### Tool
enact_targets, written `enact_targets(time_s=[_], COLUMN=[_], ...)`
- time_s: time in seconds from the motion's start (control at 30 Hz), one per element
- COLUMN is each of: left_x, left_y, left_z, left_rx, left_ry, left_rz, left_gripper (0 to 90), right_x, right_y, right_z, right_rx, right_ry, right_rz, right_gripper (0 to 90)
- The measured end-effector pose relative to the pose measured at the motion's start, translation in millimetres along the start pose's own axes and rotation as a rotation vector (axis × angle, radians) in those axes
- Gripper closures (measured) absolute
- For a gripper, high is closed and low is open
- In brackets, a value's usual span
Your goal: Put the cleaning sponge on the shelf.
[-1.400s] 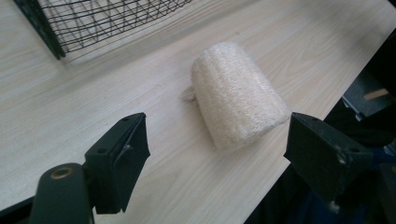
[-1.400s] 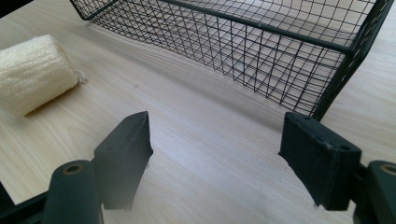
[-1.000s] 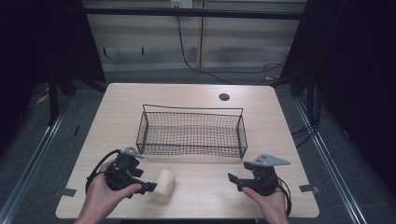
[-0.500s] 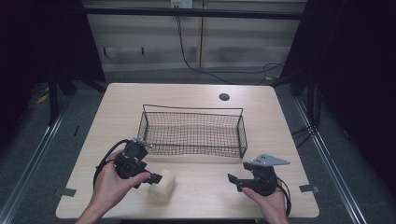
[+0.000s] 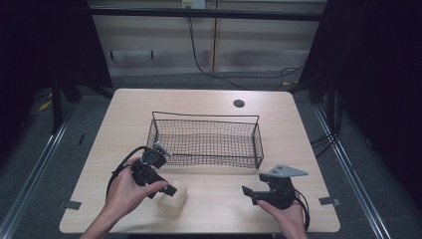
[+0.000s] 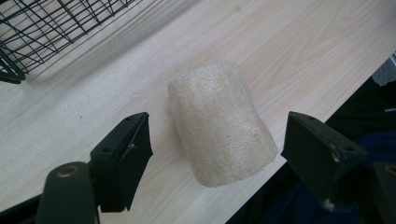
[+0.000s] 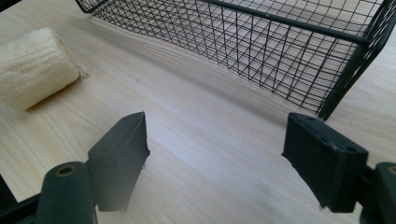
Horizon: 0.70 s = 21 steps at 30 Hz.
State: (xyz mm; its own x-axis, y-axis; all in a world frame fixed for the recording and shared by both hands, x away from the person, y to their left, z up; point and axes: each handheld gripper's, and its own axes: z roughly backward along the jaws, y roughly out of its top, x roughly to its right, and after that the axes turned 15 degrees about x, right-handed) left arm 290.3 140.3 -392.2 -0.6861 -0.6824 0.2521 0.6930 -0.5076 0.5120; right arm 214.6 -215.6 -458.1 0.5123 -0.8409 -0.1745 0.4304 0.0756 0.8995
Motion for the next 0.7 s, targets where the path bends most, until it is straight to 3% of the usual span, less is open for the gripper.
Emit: enact_targets(time_s=[0.03,0.17,0.27,0.33,0.43,0.7], left_x=[0.0,0.0,-0.2,-0.7,-1.1,1.4], left_y=[0.3,2.8,4.0,5.4,8.0,11.3], left_z=[-0.7,-7.1,-12.1,-16.8,-22.3,-31.2], left_rx=[0.015,-0.006,-0.034,-0.054,-0.074,-0.113], left_ry=[-0.006,0.001,0.010,0.039,0.042,0.056], left_rz=[0.006,0.026,0.029,0.040,0.048,0.044], left_gripper=[21.3,20.6,20.4,20.9,22.9,22.8], right_x=[0.1,-0.5,-1.0,-0.8,-1.1,-1.7], right_y=[-0.1,-0.9,-0.9,-1.1,-1.2,-1.7], right_z=[-0.2,-0.9,-0.9,-1.4,-1.8,-3.0], right_rx=[0.001,-0.005,-0.006,-0.009,-0.014,-0.029], right_ry=[0.004,0.013,0.014,0.014,0.019,0.019], right_rz=[-0.001,-0.014,-0.011,-0.012,-0.010,-0.009], right_gripper=[21.5,21.3,21.3,21.1,21.0,20.9])
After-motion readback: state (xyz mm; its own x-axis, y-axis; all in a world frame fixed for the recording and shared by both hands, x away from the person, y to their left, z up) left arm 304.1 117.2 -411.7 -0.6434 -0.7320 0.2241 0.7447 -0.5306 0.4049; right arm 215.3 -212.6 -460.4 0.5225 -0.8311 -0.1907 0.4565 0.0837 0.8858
